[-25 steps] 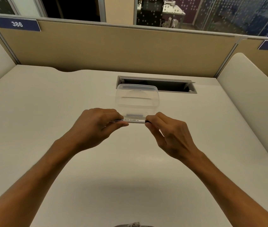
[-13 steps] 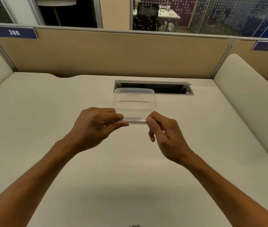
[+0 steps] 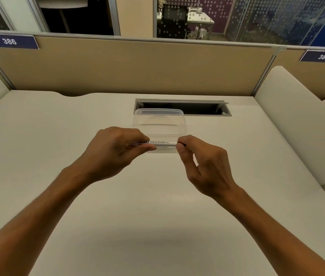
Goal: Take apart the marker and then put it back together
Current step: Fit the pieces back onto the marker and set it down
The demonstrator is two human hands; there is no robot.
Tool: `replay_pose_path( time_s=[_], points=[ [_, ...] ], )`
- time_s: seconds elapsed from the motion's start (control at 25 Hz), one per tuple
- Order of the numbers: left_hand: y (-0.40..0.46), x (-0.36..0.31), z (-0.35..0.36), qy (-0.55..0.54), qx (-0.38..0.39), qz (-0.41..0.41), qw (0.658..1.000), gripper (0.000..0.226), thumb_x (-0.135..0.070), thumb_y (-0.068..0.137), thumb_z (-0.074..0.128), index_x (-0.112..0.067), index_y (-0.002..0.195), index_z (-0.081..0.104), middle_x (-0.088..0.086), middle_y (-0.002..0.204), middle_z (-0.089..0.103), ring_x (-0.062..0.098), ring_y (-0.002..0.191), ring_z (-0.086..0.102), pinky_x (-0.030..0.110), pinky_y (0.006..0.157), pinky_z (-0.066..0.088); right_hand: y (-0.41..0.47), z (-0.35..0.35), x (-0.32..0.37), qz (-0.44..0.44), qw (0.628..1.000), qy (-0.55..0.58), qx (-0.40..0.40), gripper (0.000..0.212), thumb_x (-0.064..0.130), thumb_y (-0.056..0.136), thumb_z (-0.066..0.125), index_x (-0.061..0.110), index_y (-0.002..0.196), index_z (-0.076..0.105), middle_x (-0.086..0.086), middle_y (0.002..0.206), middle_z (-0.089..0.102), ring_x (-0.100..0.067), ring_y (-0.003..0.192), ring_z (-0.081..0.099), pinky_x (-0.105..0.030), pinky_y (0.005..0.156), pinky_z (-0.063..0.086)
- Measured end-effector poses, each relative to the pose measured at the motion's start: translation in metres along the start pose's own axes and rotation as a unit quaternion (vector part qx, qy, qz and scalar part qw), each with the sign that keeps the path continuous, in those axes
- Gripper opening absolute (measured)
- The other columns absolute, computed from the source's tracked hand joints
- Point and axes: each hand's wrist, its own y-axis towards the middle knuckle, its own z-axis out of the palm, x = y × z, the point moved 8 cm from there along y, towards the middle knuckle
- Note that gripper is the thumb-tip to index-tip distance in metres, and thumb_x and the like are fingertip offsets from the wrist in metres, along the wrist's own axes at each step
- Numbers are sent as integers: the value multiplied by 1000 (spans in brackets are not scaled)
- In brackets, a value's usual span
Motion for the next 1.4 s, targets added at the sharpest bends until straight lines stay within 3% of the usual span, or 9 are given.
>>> replay_pose_path(
  time_s=[0.24,0.56,0.72,0.84,0.92,1.0,1.04,1.2,1.4],
  points=[
    [-7,12,17,-104,50,-61,991,35,-52,84,56,-23,89,75,-7,58,61,17,50,48,44,46,40,-8,2,5,-140,989,-29,-23,22,27,102,37,13,92,51,-6,65,59,-17,47,45,-23,44,37],
    [-4,-10,1,1,-4,18,1000,35,-48,87,54,-20,87,75,-18,62,50,10,49,41,31,42,37,-7,10,-6,42,986,155,52,28,20,99,39,22,73,49,10,60,48,-6,48,39,-12,51,32],
    [-5,-27,3,101,24,83,991,36,-43,90,49,-16,86,74,-4,65,64,20,44,50,23,39,34,-26,37,-23,341,809,449,165,42,15,100,38,18,58,44,10,48,33,-13,42,31,-22,46,35],
    [-7,-32,11,142,49,106,983,38,-41,91,46,-15,86,73,-1,65,65,21,41,51,19,41,29,-42,44,-29,463,700,496,223,45,18,98,38,18,53,45,6,48,30,-14,42,29,-22,44,32],
    [-7,-29,13,116,46,89,988,36,-42,91,48,-15,87,73,-1,69,68,20,44,54,20,43,31,-34,36,-30,392,790,425,203,44,19,100,38,18,57,46,6,48,36,-15,42,37,-25,46,36],
    [-5,-24,12,75,24,56,995,32,-41,90,54,-16,87,74,-4,70,69,15,48,51,23,43,34,-17,14,-21,184,958,179,129,36,22,102,38,16,68,50,4,52,46,-19,44,44,-31,44,38],
    [-4,-20,11,49,12,36,998,29,-41,88,56,-18,87,74,-7,68,67,11,49,48,25,44,36,-13,3,-10,70,993,40,83,32,23,101,38,15,75,54,2,56,51,-19,45,45,-32,42,38],
    [-3,-5,12,-61,8,-33,998,26,-45,86,58,-24,86,74,-20,54,50,9,48,42,29,45,32,-11,-7,5,-125,990,-70,14,25,26,102,37,11,92,55,-6,69,61,-17,48,47,-22,46,35],
    [-2,-3,10,-75,15,-35,996,28,-47,83,60,-23,88,76,-17,57,56,10,49,45,38,44,39,-12,1,-4,-65,998,15,24,31,25,102,35,8,85,55,-1,67,57,-9,50,38,-19,48,34]
  ],
)
